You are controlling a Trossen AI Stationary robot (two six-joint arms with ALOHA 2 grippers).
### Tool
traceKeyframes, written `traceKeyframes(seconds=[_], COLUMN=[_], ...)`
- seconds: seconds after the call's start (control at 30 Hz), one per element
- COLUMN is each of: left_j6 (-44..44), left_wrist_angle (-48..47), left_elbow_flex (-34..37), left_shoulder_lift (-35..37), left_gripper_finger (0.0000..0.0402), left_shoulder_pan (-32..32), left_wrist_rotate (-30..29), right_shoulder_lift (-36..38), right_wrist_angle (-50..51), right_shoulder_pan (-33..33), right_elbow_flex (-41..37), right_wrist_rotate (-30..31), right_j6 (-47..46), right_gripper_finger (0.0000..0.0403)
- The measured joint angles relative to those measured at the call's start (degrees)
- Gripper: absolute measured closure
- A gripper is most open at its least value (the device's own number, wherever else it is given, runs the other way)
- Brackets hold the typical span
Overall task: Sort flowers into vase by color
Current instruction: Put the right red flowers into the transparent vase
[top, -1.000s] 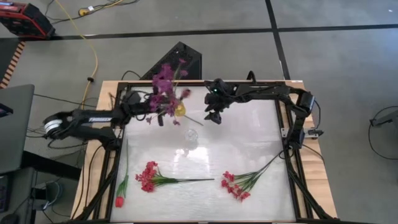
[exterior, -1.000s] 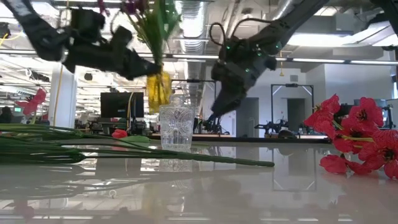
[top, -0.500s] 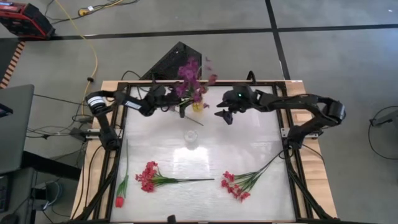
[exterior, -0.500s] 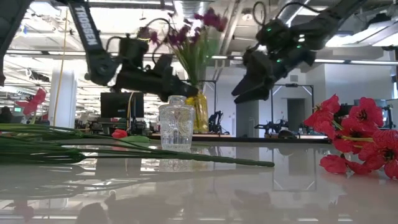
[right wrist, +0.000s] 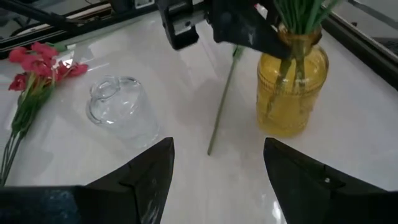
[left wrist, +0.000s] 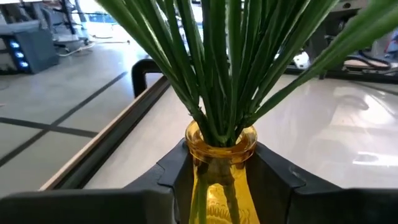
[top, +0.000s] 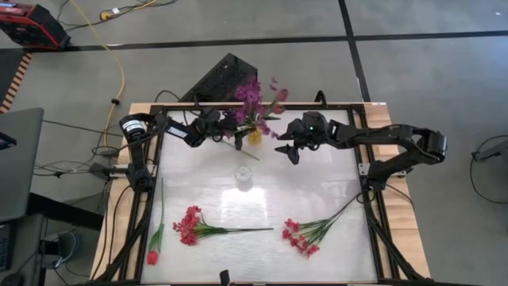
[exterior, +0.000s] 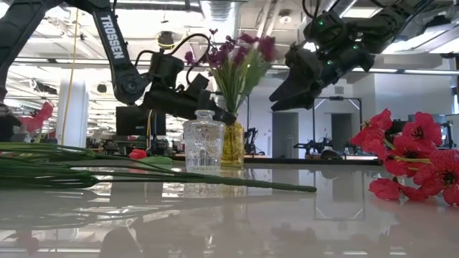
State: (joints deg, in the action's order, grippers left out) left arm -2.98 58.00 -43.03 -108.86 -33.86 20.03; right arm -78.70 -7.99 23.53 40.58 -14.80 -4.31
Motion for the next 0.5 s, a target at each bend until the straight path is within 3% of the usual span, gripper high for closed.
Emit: traceKeyframes(seconds=[0.5], left_j6=[-0.38], left_wrist_angle=[-2.12], left_elbow_flex=[0.04], left_shoulder_lift=[1.21], left_gripper_finger=[0.0197], left_shoulder_pan=[-0.16], left_wrist_rotate=[-0.73], right_shoulder_lift=[-0.04], right_wrist_angle=[0.65], right_shoulder_pan=[0.02], right_elbow_flex=[0.0], right_wrist_rotate=[-0.03], right_j6=[0.21], right_gripper_finger=[0.0127])
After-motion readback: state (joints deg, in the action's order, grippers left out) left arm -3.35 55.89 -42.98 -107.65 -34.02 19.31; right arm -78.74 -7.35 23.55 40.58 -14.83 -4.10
